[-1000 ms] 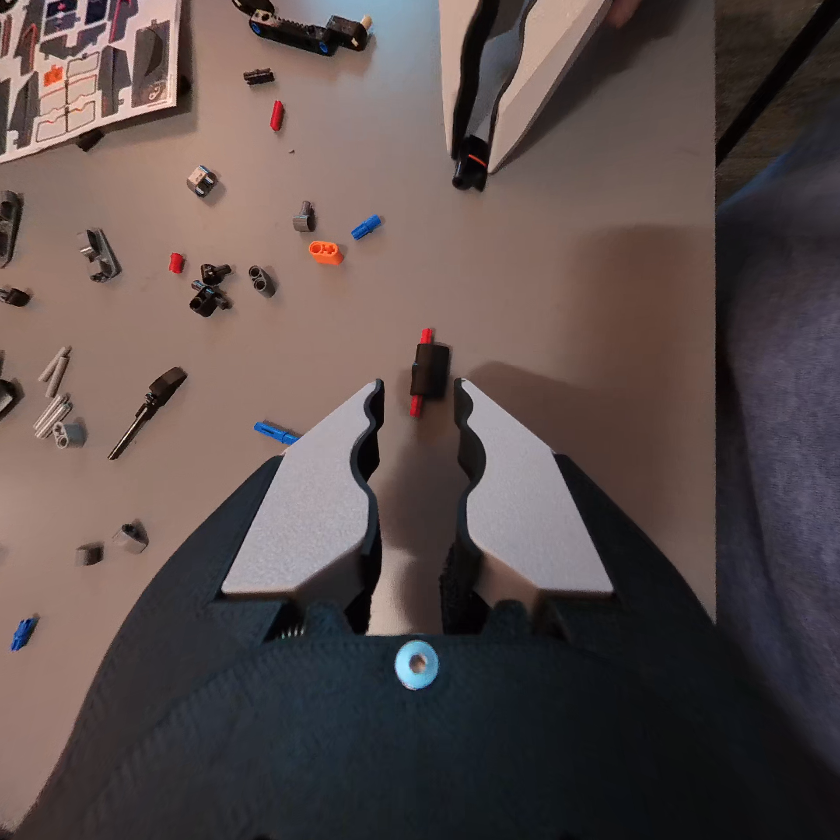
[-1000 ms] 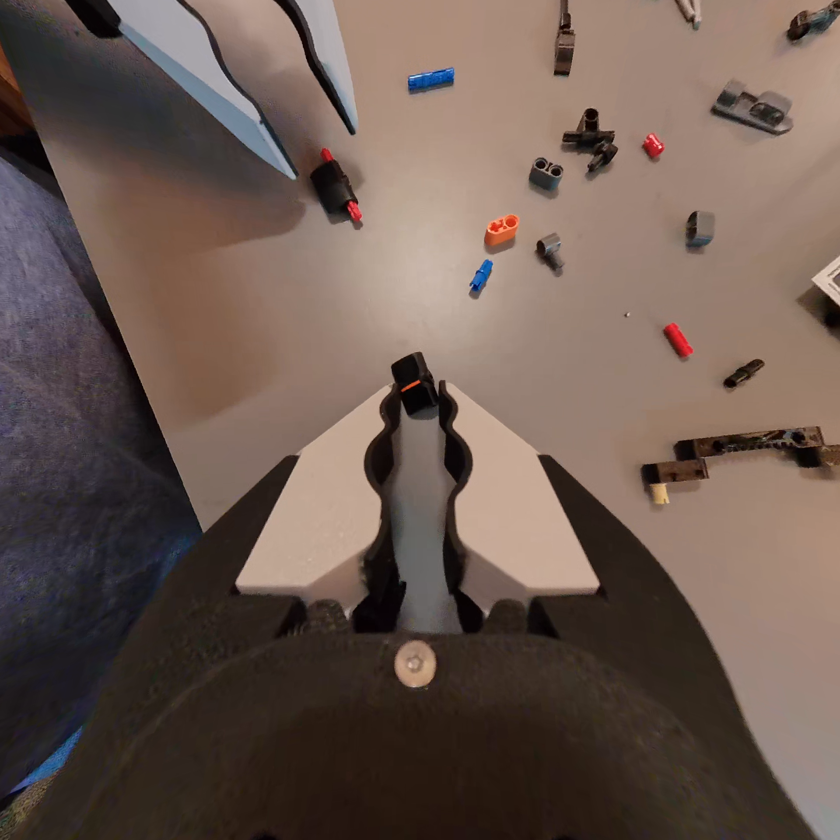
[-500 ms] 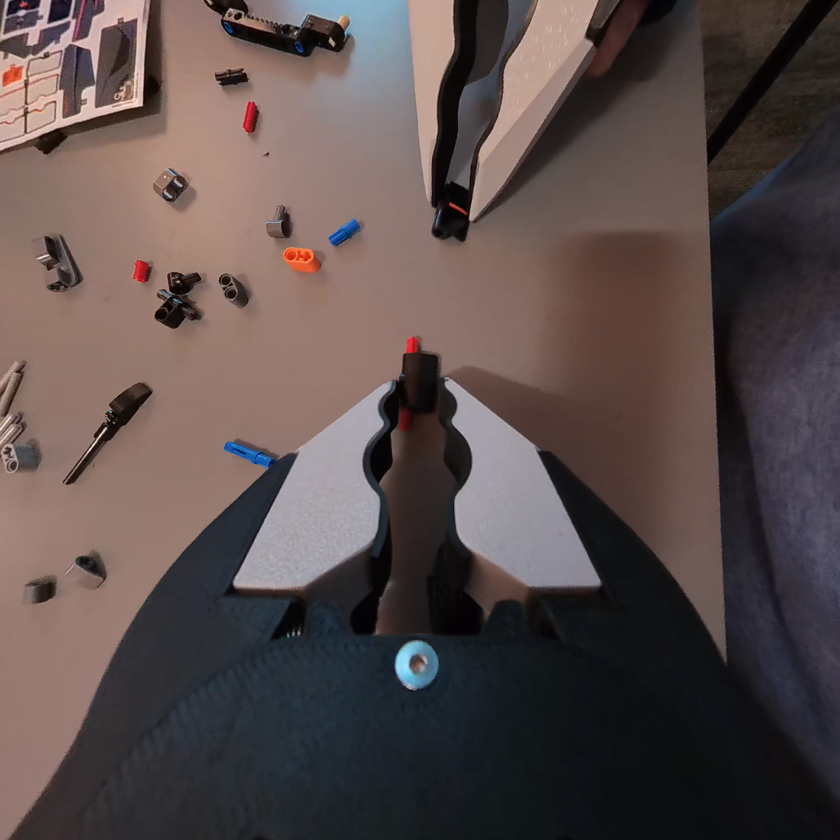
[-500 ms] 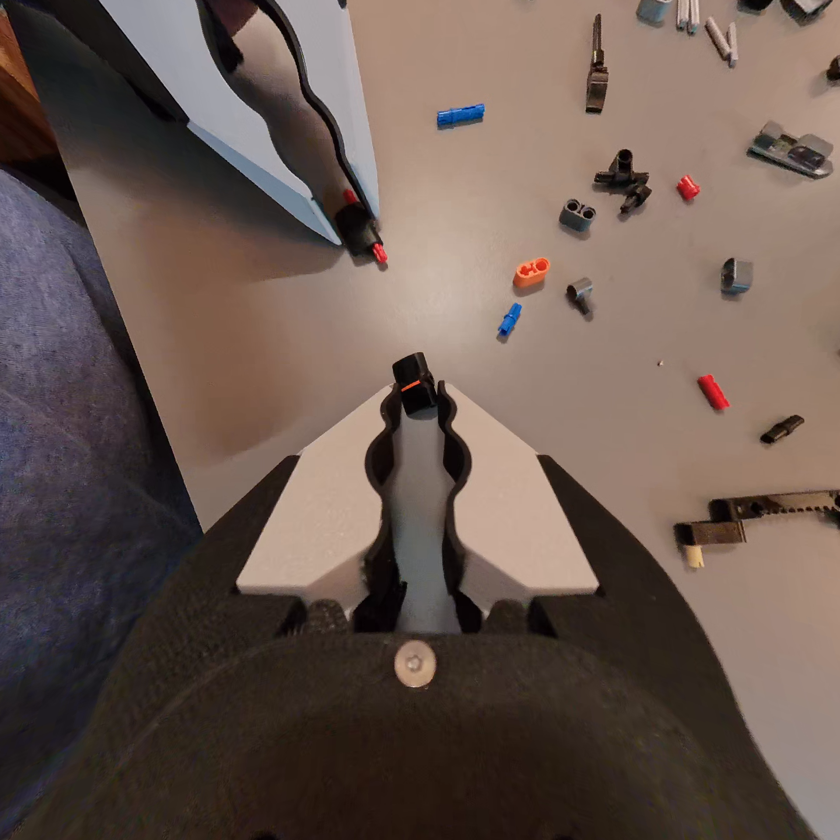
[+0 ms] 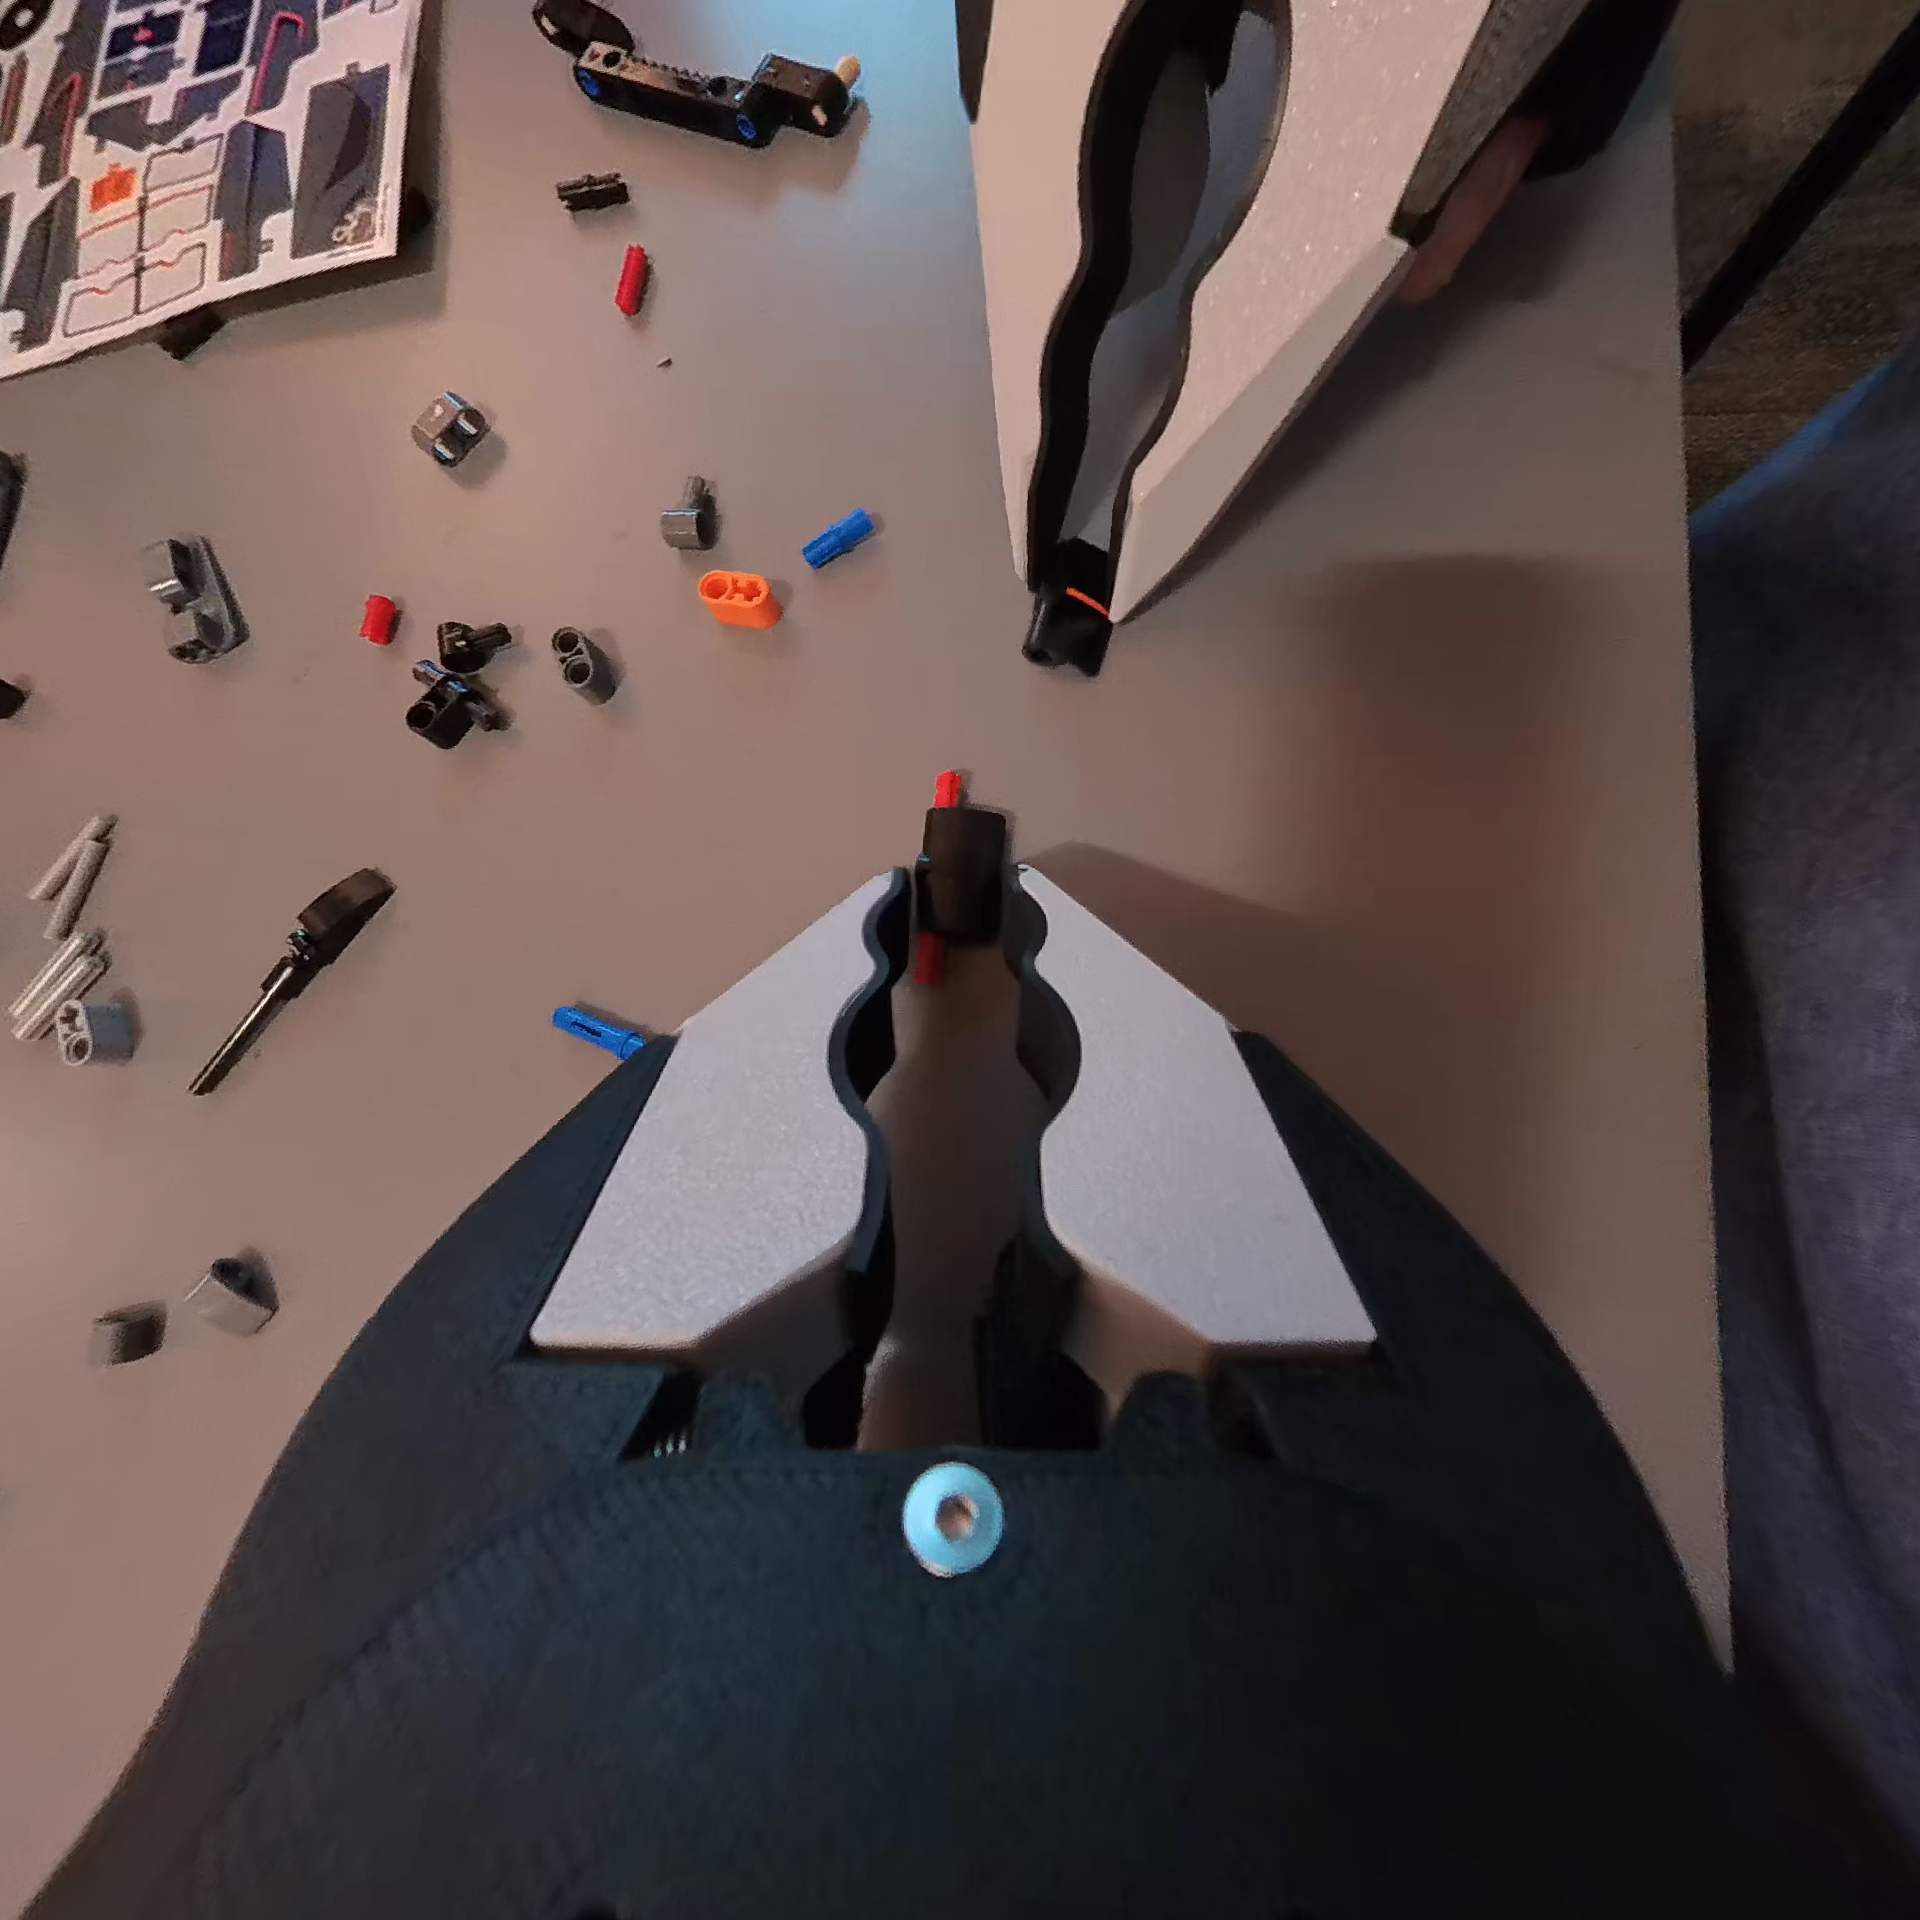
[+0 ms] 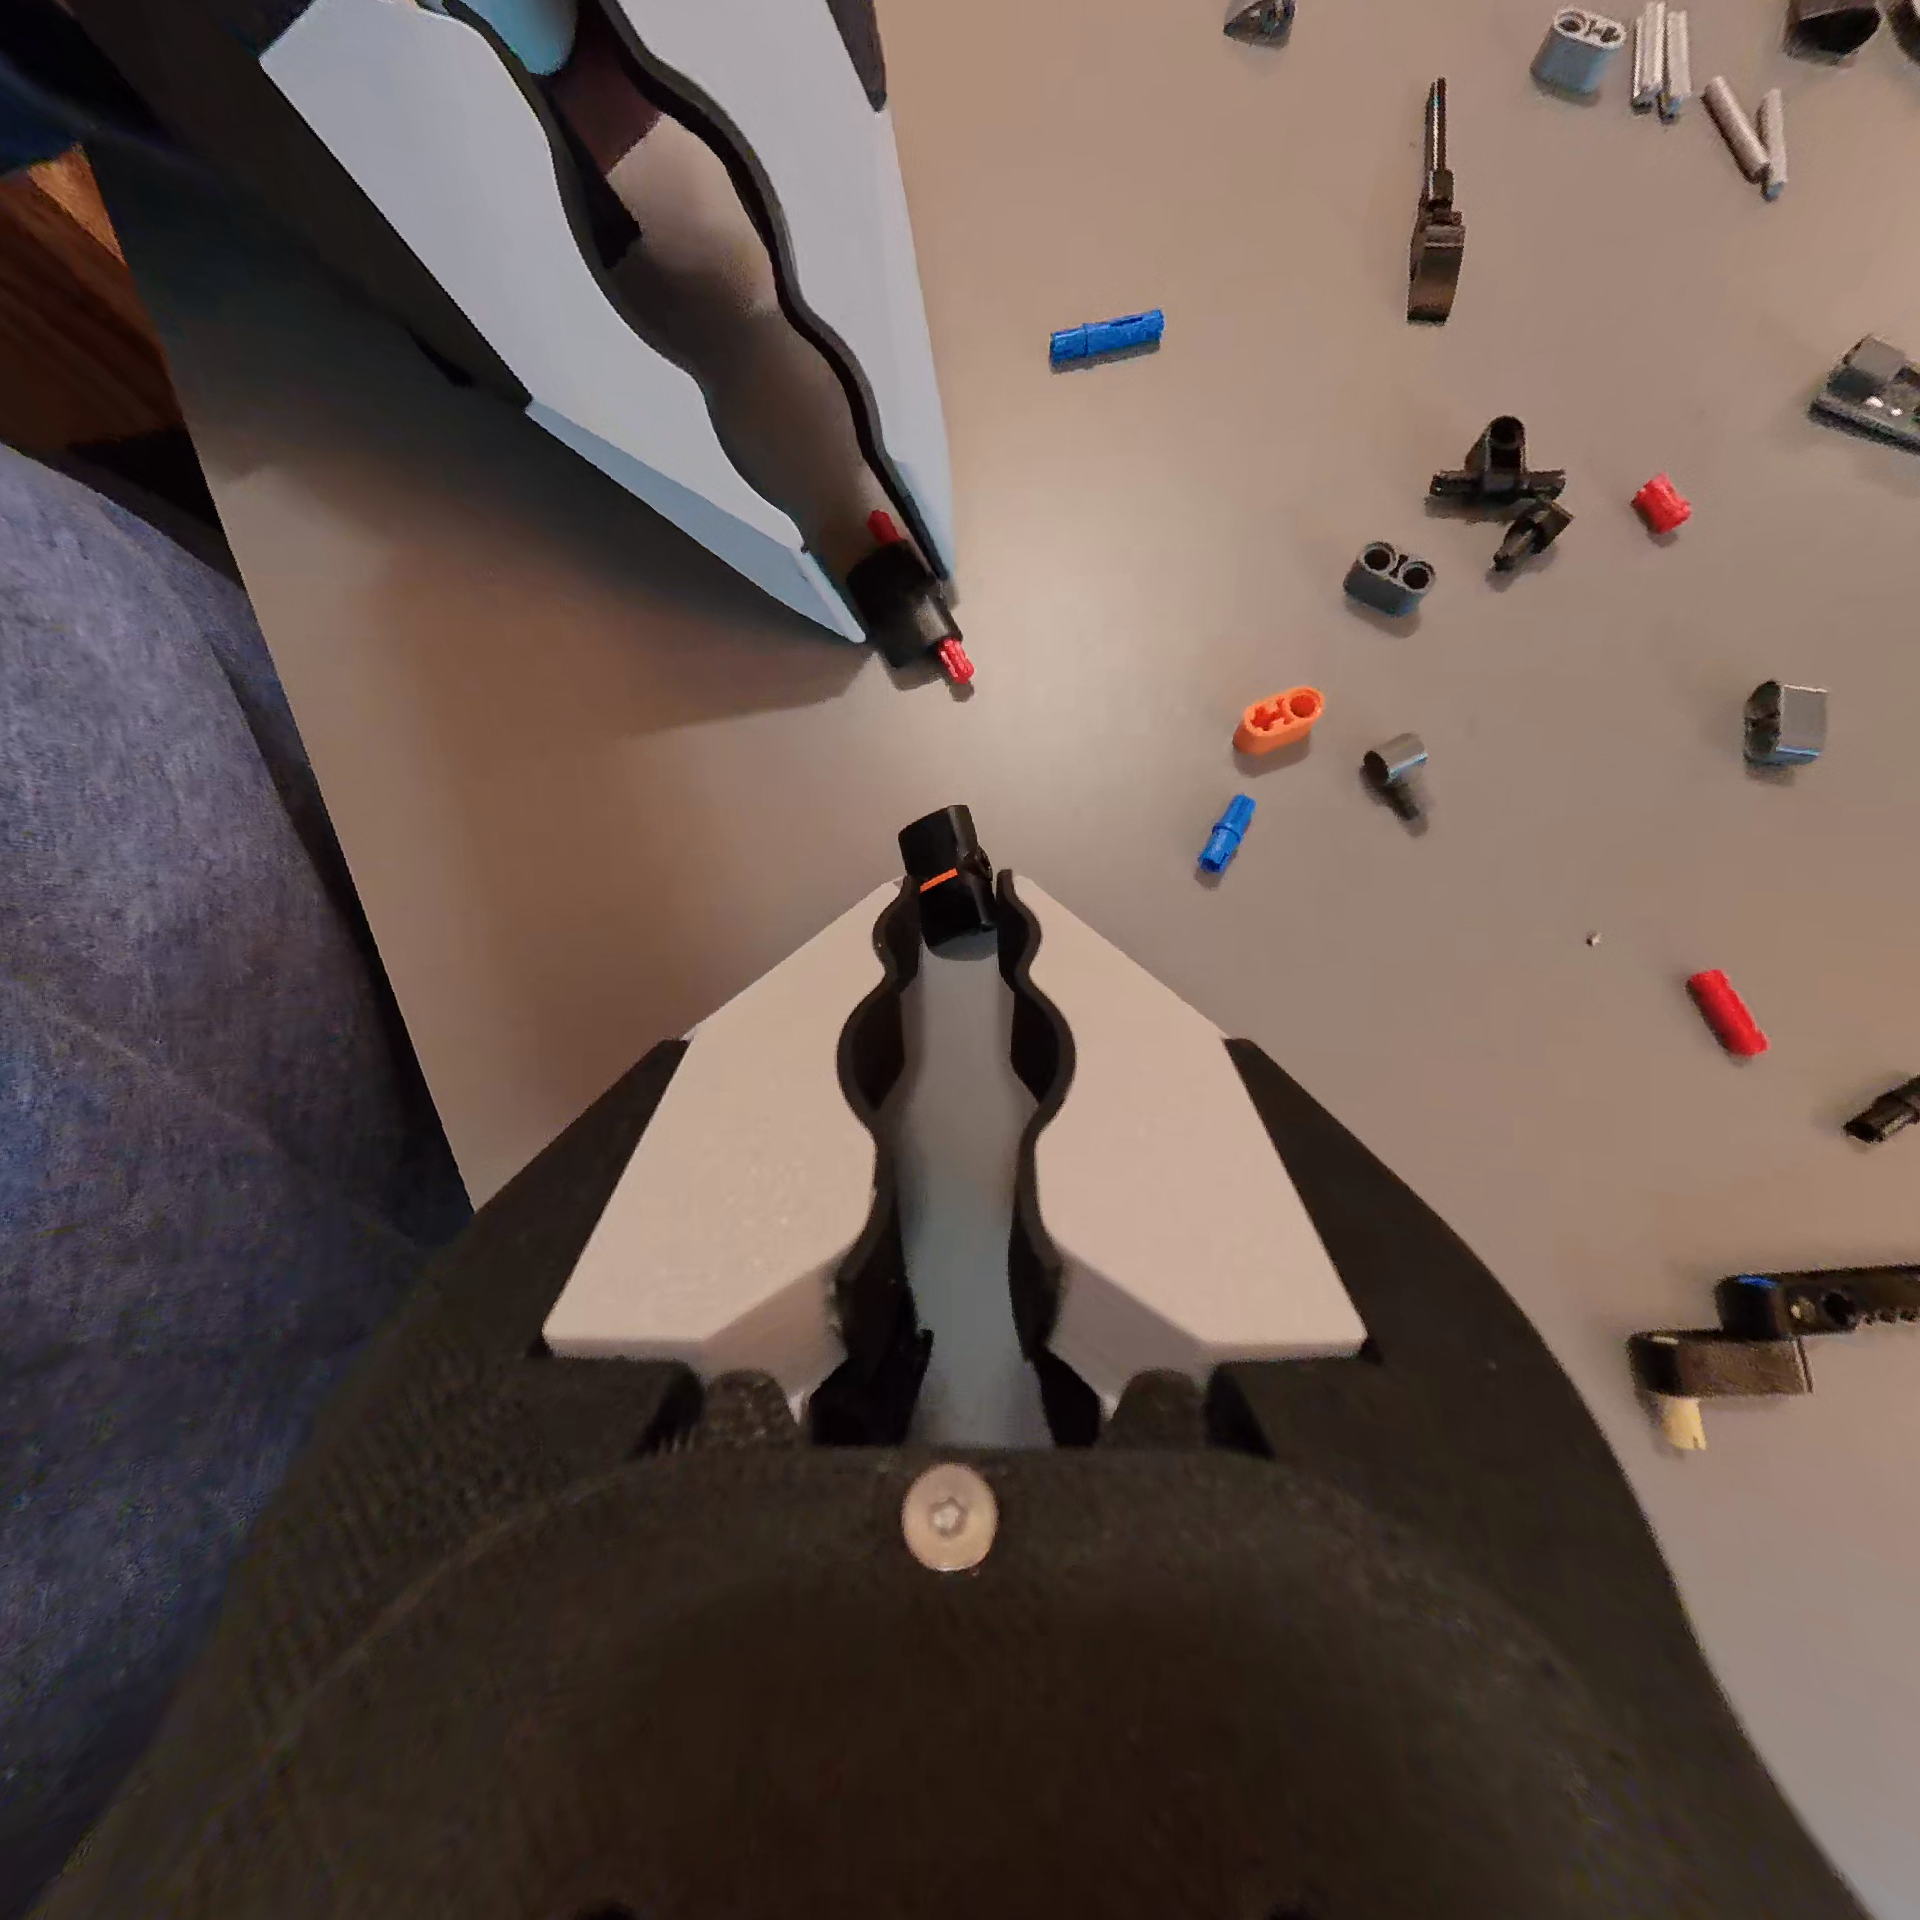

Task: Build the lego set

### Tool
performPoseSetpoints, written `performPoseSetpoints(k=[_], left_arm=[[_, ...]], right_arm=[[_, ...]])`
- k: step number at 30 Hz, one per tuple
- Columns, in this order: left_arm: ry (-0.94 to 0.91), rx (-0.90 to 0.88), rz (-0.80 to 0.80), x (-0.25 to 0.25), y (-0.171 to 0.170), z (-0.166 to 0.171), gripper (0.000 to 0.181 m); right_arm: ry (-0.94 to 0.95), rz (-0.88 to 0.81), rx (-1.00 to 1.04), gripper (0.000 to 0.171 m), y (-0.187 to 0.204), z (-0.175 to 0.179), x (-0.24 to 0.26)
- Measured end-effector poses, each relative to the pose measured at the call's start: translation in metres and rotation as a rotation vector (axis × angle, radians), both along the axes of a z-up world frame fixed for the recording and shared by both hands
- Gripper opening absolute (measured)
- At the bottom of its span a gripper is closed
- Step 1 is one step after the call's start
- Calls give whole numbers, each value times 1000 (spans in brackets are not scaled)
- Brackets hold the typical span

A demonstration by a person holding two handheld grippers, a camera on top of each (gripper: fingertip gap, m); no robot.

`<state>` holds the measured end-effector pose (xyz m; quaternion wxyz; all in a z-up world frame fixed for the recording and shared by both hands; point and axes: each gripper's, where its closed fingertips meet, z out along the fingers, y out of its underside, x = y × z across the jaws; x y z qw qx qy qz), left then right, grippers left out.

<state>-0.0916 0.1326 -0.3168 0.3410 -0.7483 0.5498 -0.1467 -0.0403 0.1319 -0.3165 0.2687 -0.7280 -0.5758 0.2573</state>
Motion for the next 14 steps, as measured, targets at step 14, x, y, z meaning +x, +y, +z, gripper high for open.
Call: performPoseSetpoints(k=[14], left_arm=[[-33,-25,20,-14,-1,7,34]], right_arm=[[80,-96,-19,27,3,11,4]])
